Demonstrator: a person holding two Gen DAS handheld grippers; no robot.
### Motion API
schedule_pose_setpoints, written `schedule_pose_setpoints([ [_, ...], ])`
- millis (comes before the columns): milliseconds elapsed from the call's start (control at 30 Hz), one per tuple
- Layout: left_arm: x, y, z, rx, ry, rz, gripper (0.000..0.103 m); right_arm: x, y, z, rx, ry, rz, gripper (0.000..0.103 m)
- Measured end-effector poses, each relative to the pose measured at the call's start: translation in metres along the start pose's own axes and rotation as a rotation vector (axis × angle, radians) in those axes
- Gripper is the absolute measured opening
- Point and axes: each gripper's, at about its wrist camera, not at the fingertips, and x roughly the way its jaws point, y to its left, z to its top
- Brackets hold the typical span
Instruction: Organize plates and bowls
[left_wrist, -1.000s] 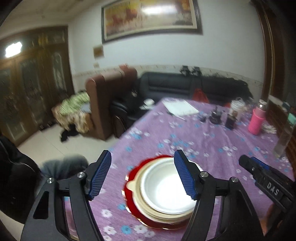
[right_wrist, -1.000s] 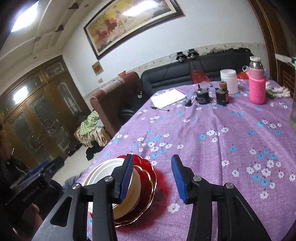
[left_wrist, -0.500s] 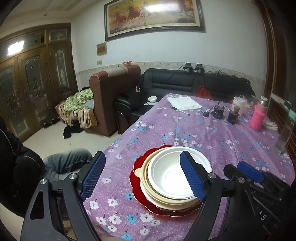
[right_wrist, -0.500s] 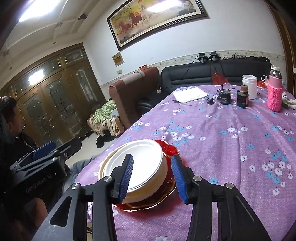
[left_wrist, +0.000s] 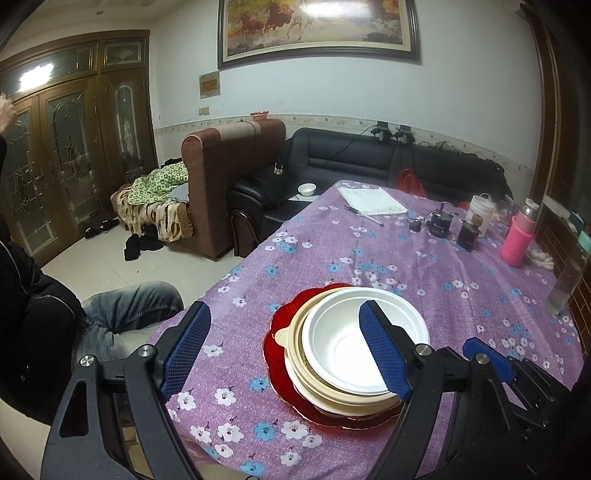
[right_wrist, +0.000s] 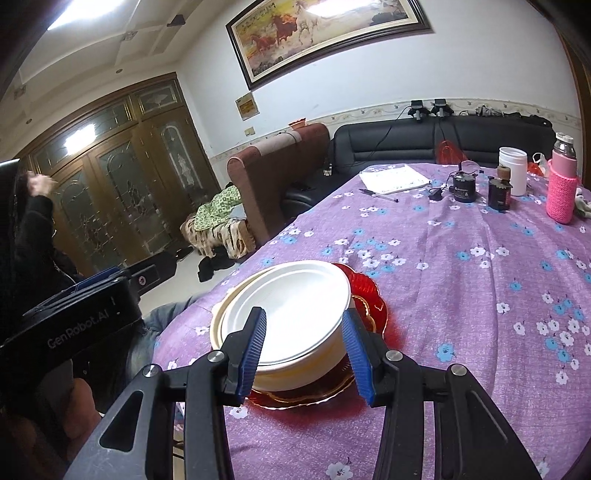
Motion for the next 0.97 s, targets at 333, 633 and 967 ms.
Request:
schedule_pose_setpoints([
  [333, 0.006, -0.002, -0.001, 0.000, 0.029, -0.009, 0.083, 0.002, 0.000, 0.000, 0.006, 0.005, 0.004, 0.045],
  [633, 0.011, -0.006, -0.001, -0.005, 0.036, -0.018, 0.083, 0.004, -0.003, -0.001, 0.012, 0.005, 0.003, 0.045],
  [967, 0.014, 0.000, 0.001, -0.039, 0.042, -0.030, 0.083, 0.007, -0.010, 0.000, 0.034, 0.014, -0.005, 0.045],
])
